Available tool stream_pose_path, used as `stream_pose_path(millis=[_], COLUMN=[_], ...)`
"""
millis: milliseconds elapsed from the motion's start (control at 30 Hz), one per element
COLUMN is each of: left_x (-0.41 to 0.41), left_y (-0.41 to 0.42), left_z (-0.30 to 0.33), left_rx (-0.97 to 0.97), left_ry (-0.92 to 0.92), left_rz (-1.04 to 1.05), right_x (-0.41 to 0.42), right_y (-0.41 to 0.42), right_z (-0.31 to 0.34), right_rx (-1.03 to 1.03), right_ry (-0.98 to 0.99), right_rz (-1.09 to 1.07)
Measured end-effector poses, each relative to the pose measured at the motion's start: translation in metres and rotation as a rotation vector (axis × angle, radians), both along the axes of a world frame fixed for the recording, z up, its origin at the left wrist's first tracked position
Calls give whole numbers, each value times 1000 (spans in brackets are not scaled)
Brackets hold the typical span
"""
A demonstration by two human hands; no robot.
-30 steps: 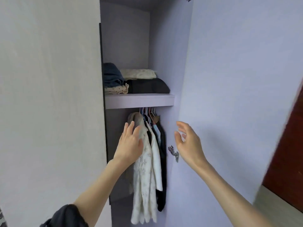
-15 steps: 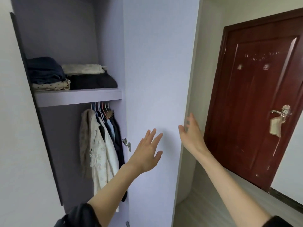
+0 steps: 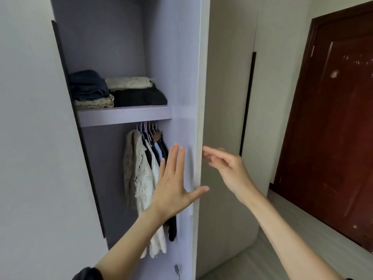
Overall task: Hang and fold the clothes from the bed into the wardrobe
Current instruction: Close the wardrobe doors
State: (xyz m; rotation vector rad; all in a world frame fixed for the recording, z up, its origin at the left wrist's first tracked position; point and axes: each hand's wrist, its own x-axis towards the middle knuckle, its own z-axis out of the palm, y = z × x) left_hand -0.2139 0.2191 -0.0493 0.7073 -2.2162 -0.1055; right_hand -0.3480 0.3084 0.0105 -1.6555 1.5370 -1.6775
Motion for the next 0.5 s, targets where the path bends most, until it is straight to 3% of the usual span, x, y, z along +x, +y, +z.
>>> stream_pose_path(millis=[167,500], left_x=[62,174], left_y=[-27,-104], left_z=[-1,-4], left_rx=[-101,-50], left_ry=[41,-26], left_rz=[252,717], right_x=[40,117], right_y=[-41,-175], right_z=[-6,10], right_rx=[-25,-148], right_ry=[144,900], right_rz=[197,25])
